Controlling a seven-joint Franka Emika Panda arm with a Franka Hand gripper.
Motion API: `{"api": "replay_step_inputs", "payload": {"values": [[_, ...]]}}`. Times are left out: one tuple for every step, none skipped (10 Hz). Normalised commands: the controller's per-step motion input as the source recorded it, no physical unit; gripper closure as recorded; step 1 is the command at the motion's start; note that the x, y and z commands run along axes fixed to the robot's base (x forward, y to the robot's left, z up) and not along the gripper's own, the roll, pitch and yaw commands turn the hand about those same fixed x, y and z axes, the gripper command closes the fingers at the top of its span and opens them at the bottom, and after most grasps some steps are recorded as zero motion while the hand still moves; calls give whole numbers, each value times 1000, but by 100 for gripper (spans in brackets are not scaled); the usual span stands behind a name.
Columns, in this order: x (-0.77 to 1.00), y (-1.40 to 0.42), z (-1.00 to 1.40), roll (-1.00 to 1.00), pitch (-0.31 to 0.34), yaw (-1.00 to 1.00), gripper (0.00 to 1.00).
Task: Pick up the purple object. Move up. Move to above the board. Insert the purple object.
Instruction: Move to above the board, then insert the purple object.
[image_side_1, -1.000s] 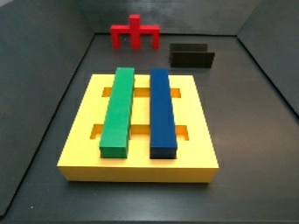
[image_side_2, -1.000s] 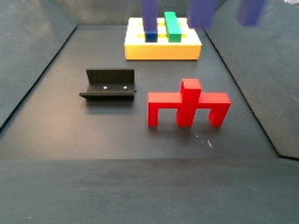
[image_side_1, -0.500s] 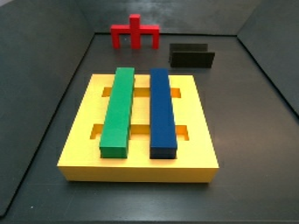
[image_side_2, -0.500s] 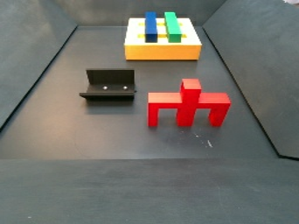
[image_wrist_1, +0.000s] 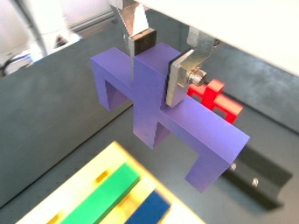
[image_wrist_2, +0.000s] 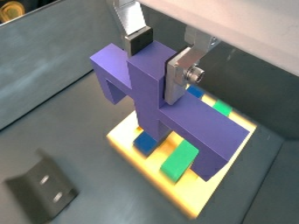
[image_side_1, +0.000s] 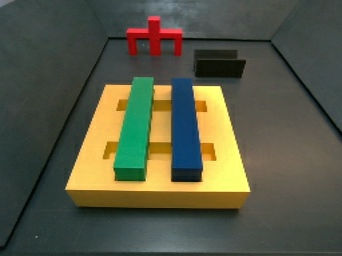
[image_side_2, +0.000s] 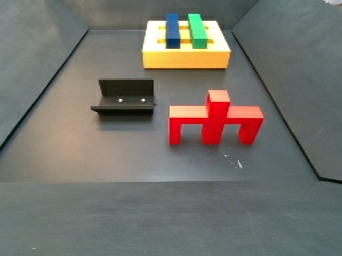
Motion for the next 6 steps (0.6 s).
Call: {"api": "replay_step_inputs", "payload": {"values": [[222, -1400, 172, 8, 153, 8, 100], [134, -709, 102, 7, 160, 5, 100], [92, -265, 51, 17, 147, 1, 100], [0, 0, -9, -6, -1, 0, 100], [0, -9, -17, 0, 0, 0, 100], [0, -151, -217, 0, -6, -43, 100]]}}
